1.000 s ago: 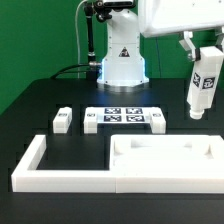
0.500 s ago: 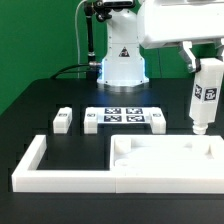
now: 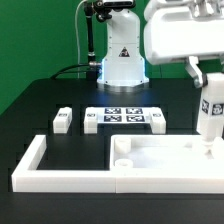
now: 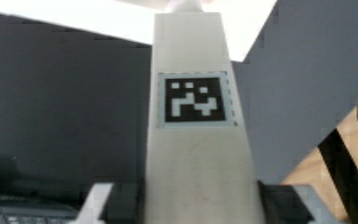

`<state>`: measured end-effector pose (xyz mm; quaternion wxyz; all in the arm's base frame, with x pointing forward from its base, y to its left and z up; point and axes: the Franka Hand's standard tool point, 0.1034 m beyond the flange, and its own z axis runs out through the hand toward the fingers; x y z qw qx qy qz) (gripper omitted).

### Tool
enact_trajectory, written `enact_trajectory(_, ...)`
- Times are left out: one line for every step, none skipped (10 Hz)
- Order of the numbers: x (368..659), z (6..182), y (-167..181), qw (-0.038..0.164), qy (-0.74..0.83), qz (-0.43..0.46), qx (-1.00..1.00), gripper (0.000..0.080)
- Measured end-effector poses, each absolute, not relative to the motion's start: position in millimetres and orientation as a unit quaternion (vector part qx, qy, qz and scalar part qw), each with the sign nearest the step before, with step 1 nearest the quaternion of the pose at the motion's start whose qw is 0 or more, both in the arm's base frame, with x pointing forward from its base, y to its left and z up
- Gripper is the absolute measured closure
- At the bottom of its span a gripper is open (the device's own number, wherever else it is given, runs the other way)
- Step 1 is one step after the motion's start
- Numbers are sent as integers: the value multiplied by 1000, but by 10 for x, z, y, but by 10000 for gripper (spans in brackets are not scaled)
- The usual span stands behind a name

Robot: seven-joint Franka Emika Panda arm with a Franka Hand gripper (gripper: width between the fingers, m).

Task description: Assemble desk

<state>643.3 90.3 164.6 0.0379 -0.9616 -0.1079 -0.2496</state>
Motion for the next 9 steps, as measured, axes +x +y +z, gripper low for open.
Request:
enact_trajectory(6448, 1642, 911, 38, -108, -250, -961, 508)
enact_trajectory(6449, 1622, 902, 38, -108, -249, -962, 508)
enact_trajectory(6458, 1613, 897, 38, -107, -249, -962, 508)
enact_trajectory(6472, 1595, 940, 40, -107, -249, -962, 508)
enact_trajectory(6493, 1560, 965, 42, -108, -248, -962, 508)
enact_trajectory(6519, 1521, 975, 42, -108, -247, -962, 508)
enact_trajectory(6540, 1483, 984, 43, -108, -245, -962, 508)
enact_trajectory(6537, 1432, 994, 44, -108, -242, -963, 508)
enact_trajectory(6528, 1402, 995, 44, -108, -240, -964, 508)
